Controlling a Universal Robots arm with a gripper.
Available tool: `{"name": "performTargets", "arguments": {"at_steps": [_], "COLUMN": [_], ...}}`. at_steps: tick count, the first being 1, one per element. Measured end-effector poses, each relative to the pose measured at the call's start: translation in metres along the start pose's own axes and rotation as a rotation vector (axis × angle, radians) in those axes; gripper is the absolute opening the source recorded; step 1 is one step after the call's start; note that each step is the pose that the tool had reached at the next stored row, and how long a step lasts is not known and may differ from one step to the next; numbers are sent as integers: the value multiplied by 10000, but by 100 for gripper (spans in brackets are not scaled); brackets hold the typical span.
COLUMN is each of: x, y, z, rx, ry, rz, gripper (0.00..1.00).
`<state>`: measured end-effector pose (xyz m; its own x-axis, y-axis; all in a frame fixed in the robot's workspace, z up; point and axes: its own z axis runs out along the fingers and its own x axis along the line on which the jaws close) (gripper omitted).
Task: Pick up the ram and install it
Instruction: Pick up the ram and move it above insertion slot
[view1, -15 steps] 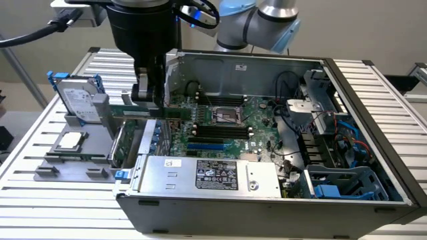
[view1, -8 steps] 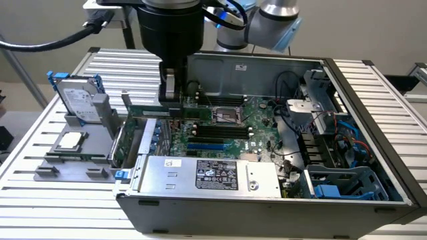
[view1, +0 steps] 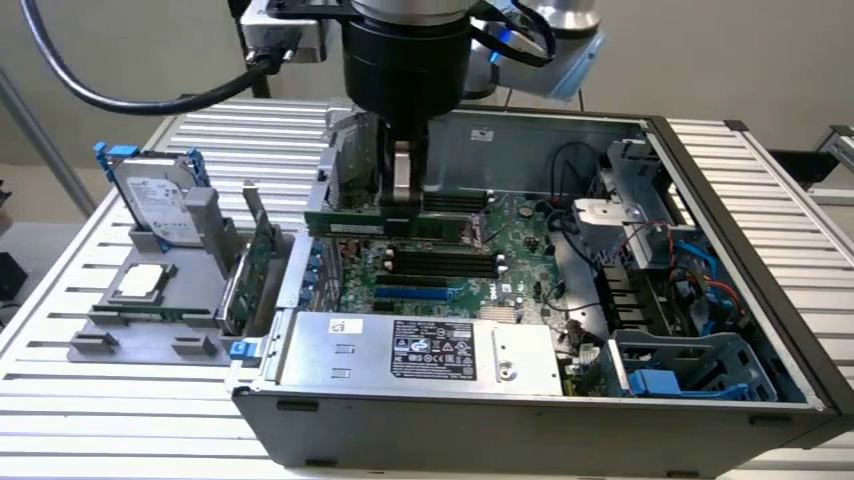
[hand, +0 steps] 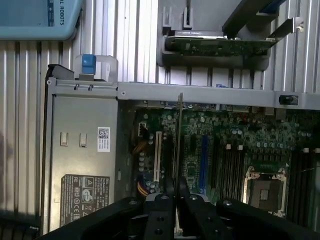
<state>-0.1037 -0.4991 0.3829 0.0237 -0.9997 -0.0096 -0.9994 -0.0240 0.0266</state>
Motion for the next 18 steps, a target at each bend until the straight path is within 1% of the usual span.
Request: {"name": "performTargets", "arguments": {"at_steps": [4, 6, 10, 18], "x": [-25, -65, -204, -501], "y": [-184, -264, -360, -523], "z": [38, 67, 140, 283], "rx": [-7, -7, -7, -7], "ry": [0, 0, -1, -1], "rz": [-1, -1, -1, 0], "gripper": [0, 0, 0, 0]}}
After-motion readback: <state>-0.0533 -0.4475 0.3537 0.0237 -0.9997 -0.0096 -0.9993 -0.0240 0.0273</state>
